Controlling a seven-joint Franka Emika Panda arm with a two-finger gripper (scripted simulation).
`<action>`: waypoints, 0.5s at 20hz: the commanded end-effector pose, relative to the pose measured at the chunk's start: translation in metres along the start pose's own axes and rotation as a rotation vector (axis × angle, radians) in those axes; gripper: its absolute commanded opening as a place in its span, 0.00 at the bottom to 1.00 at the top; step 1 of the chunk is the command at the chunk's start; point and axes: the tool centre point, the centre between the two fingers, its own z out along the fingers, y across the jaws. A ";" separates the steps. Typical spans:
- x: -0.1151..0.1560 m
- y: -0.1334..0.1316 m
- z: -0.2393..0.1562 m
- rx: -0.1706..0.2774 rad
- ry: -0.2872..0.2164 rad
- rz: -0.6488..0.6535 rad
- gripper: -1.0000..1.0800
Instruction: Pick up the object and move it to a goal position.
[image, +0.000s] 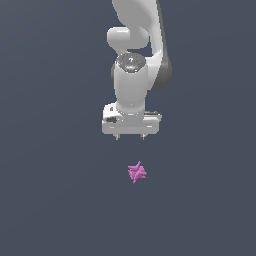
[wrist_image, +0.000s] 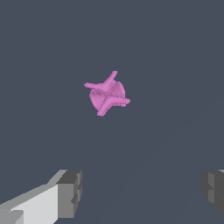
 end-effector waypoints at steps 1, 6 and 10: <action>0.002 -0.005 -0.001 0.004 0.004 -0.008 0.96; 0.003 -0.004 0.000 0.002 0.002 -0.013 0.96; 0.009 -0.006 0.005 0.001 -0.001 -0.038 0.96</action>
